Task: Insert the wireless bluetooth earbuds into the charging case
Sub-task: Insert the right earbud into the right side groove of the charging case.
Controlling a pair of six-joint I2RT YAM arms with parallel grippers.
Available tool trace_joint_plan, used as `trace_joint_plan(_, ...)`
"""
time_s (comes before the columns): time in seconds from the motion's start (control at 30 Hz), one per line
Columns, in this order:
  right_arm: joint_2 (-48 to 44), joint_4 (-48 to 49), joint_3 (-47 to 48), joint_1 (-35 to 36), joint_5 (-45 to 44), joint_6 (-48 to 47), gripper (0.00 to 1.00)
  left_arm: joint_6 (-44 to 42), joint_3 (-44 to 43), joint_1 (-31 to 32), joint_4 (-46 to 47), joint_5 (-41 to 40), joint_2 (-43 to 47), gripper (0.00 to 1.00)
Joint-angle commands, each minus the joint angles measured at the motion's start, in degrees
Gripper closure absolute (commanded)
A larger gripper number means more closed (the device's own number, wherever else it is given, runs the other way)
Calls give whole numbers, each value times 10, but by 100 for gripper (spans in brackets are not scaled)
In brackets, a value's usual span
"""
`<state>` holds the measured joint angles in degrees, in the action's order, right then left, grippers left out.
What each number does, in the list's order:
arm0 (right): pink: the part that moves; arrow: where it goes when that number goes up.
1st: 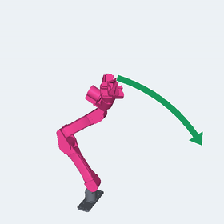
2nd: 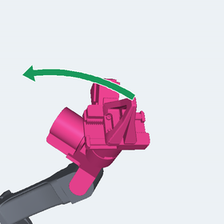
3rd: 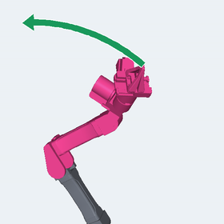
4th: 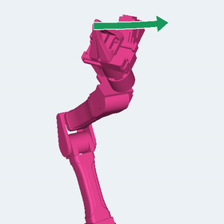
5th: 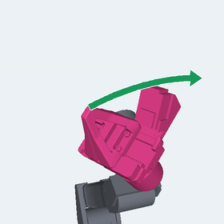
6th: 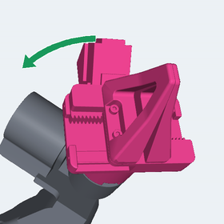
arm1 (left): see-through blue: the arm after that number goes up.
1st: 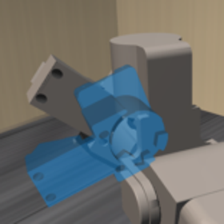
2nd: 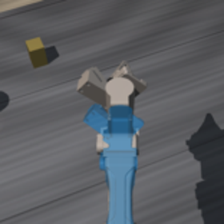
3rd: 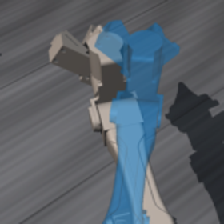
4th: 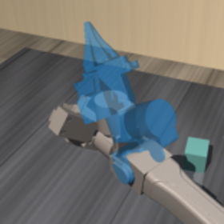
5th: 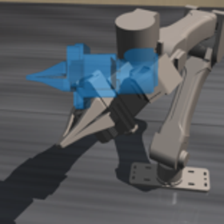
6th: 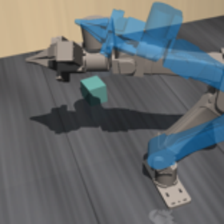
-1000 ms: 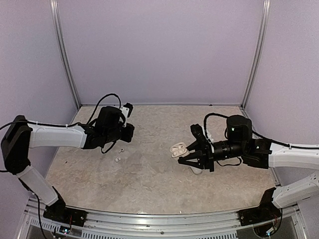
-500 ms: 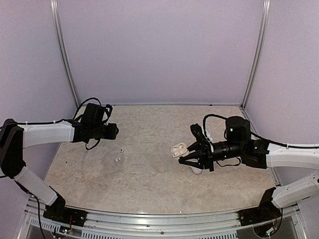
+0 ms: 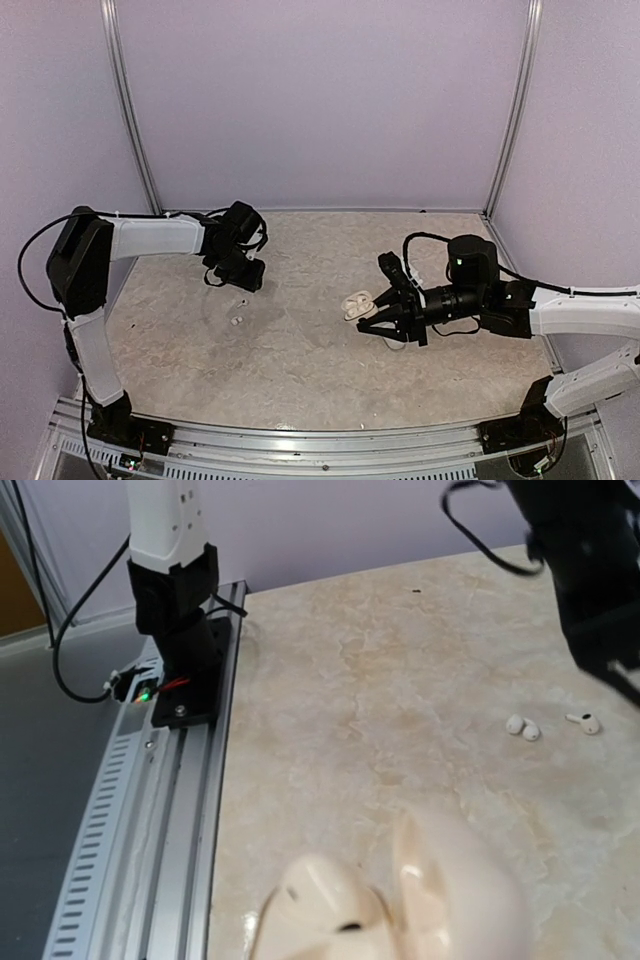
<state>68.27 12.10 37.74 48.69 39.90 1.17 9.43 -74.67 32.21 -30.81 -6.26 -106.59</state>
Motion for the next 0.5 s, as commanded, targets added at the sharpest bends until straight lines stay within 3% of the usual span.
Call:
trace_joint_plan(0.0, -2, 5, 3, -5, 10, 0, 100, -28, -60, 14, -87, -16, -54, 57)
trace_joint_plan(0.47, 3, 4, 1, -6, 12, -5, 100, -53, -124, 24, -165, -49, -132, 63)
